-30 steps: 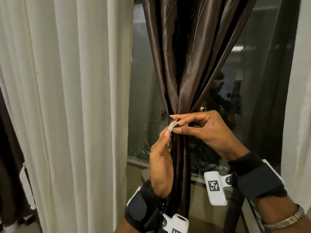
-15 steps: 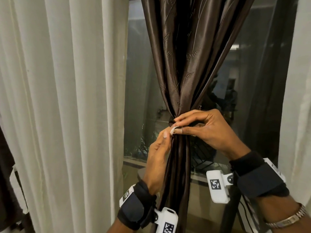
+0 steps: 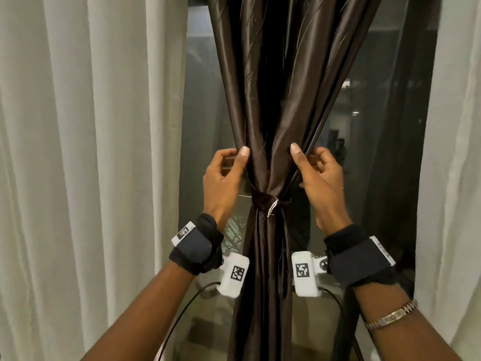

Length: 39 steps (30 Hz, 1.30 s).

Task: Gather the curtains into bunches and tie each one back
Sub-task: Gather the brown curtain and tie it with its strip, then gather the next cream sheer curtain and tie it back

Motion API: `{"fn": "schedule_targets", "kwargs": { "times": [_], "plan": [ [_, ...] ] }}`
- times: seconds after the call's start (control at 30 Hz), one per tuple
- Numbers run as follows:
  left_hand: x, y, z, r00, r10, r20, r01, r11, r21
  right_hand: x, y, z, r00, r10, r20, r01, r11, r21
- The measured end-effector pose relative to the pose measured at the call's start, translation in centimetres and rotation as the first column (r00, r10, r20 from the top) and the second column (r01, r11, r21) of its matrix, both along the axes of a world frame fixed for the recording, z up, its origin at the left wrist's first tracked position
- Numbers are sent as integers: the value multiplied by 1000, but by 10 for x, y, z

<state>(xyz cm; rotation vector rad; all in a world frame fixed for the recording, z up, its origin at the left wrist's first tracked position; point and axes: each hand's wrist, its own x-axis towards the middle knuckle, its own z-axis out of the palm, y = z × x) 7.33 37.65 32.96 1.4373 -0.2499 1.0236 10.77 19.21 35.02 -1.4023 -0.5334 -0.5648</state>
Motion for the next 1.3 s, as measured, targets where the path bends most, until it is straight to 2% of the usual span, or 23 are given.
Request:
{"fn": "schedule_targets", "kwargs": {
  "times": [0.1, 0.17, 0.27, 0.33, 0.43, 0.5, 0.67, 0.73, 0.8, 0.83, 0.9, 1.0, 1.07, 1.13, 1.2, 1.3],
  "plan": [
    [12, 13, 21, 988, 137, 75, -144, 985, 94, 11, -3, 20, 998, -56, 28, 58, 998, -40],
    [18, 27, 21, 972, 213, 95, -219, 974, 56, 18, -15, 25, 995, -90, 31, 91, 995, -33],
    [16, 36, 10, 974, 206, 96, -201, 978, -59, 23, -31, 20, 978, -207, -27, 207, 953, 220],
    [9, 28, 2, 988, 131, 77, -131, 991, -10, 19, -30, 12, 976, -212, -42, 215, 938, 272],
    [-7, 13, -2, 990, 97, 101, -109, 986, 123, 3, -21, 6, 962, -263, 77, 243, 948, 206],
    [-16, 11, -4, 987, 121, 106, -133, 984, 122, -7, -14, 6, 934, -315, 170, 285, 942, 179],
    [-46, 24, -29, 983, 167, 80, -178, 972, 156, -44, 11, -13, 869, -377, 322, 300, 917, 264],
    [-61, 41, -56, 946, 312, 92, -325, 917, 232, -67, 29, -37, 823, -419, 383, 307, 896, 322],
    [-77, 62, -88, 864, 485, 134, -501, 809, 307, -87, 49, -66, 794, -411, 447, 299, 906, 301],
    [-84, 73, -102, 823, 550, 140, -564, 764, 313, -96, 61, -80, 806, -357, 473, 271, 932, 242],
    [-94, 94, -124, 763, 640, 94, -638, 722, 269, -106, 86, -105, 854, -198, 481, 178, 980, 88],
    [-108, 131, -158, 664, 747, -28, -722, 650, 235, -107, 135, -143, 945, -13, 326, 30, 999, -45],
    [-116, 159, -177, 600, 798, -54, -758, 589, 281, -102, 169, -165, 983, 46, 178, -32, 996, -77],
    [-118, 186, -194, 567, 822, -47, -763, 546, 345, -95, 200, -186, 997, 78, 27, -74, 988, -132],
    [-119, 213, -211, 598, 796, -93, -725, 586, 362, -88, 231, -204, 989, 90, -113, -113, 972, -208],
    [-113, 236, -229, 681, 699, -220, -614, 708, 348, -83, 264, -221, 965, 35, -261, -97, 969, -228]
  ]
}}
